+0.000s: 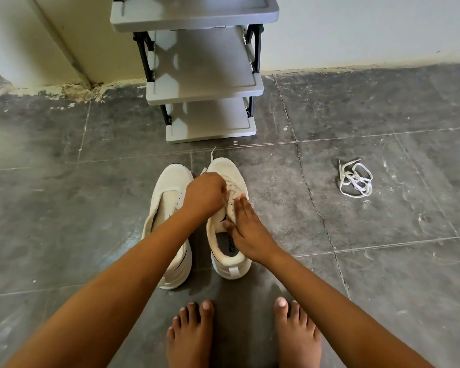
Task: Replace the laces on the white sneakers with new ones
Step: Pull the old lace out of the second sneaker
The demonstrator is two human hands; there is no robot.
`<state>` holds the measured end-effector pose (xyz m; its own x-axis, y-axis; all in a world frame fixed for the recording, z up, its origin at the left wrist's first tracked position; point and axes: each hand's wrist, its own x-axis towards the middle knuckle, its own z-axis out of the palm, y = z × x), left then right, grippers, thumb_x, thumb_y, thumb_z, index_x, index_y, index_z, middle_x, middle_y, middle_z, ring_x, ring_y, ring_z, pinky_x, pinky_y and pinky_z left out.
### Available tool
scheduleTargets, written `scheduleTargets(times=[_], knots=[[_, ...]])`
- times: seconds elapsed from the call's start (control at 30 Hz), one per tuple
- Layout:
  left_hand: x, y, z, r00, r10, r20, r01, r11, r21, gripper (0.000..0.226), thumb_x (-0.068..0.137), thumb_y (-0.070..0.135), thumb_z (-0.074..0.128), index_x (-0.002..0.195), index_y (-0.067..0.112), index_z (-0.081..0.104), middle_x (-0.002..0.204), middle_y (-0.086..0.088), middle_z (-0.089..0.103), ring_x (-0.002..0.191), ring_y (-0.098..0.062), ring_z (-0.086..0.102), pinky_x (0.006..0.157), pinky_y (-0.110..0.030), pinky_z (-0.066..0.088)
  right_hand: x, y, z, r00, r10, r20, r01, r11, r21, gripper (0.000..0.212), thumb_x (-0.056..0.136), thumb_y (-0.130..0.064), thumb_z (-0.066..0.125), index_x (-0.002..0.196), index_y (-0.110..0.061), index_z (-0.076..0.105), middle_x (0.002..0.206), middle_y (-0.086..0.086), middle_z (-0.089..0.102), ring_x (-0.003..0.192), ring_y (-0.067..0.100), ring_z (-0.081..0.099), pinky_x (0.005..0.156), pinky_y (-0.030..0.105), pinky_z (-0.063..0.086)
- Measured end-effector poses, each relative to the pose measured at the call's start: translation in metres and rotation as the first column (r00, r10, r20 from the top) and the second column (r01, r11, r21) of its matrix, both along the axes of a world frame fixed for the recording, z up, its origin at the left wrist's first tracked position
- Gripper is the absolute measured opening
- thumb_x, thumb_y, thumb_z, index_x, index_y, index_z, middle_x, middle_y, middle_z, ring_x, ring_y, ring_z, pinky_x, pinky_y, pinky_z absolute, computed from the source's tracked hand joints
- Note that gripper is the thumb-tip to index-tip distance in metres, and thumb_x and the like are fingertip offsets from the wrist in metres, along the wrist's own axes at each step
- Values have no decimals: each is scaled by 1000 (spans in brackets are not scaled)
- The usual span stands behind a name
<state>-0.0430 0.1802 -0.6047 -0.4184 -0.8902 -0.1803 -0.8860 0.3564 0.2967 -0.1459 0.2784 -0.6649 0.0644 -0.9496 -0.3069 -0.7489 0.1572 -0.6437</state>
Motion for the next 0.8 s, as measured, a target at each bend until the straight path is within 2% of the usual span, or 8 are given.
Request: scheduleTargets(times=[0.1,0.2,0.27,0.37,0.43,0.6,0.7,0.8], knots=[[2,-8,10,886,248,-392,-142,950,279,11,86,13,65,87,4,70,90,-13,68,78,-19,58,70,-25,43,0,-1,0,1000,21,-10,-20,999,27,77,99,-45,35,149,-7,-9,158,9,-14,145,17,-12,117,29,-1],[-2,-4,14,791,358,-496,-127,889,440,9,88,12,64,92,6,68,100,-13,68,79,-13,57,68,-22,43,0,-2,1,999,21,-30,-20,999,31,79,98,-47,36,149,-8,-10,158,9,-13,146,18,-11,117,30,1],[-2,-3,10,853,288,-436,-101,909,403,22,87,14,64,108,9,67,111,-9,65,93,-15,58,77,-23,43,0,-2,2,999,19,-38,-18,999,29,80,97,-47,38,149,-8,-9,158,9,-13,146,19,-11,117,30,2],[6,-4,5,986,72,-151,-39,977,210,32,83,24,66,115,17,66,113,-4,64,101,-19,59,86,-30,48,-1,-2,2,999,31,-35,-30,999,34,83,96,-47,42,149,-8,-9,158,9,-14,146,19,-11,116,29,0],[11,-2,1,1000,26,-15,-24,991,131,28,83,31,65,108,20,68,108,-2,65,98,-19,60,81,-33,50,-1,-2,1,999,34,-35,-32,999,36,84,96,-46,43,149,-8,-9,158,9,-14,146,18,-12,116,27,-1],[2,5,0,997,12,79,-11,1000,-15,17,88,21,57,96,15,71,100,-5,64,89,-22,60,68,-29,43,0,-2,3,998,29,-48,-27,999,32,83,96,-46,42,149,-5,-8,157,12,-14,146,21,-11,116,28,-1],[1,-3,10,975,100,-200,-75,989,130,13,87,20,63,88,11,72,86,-6,67,76,-18,59,66,-27,44,0,-2,3,999,20,-47,-19,999,36,82,96,-46,40,149,-5,-8,157,12,-14,146,21,-11,116,28,0],[1,-10,31,707,348,-615,-111,914,389,14,84,19,69,70,15,68,66,-2,62,55,-8,49,50,-16,41,1,-3,2,999,7,-33,-6,1000,28,83,96,-47,41,149,-7,-8,157,10,-14,146,20,-10,117,30,1]])
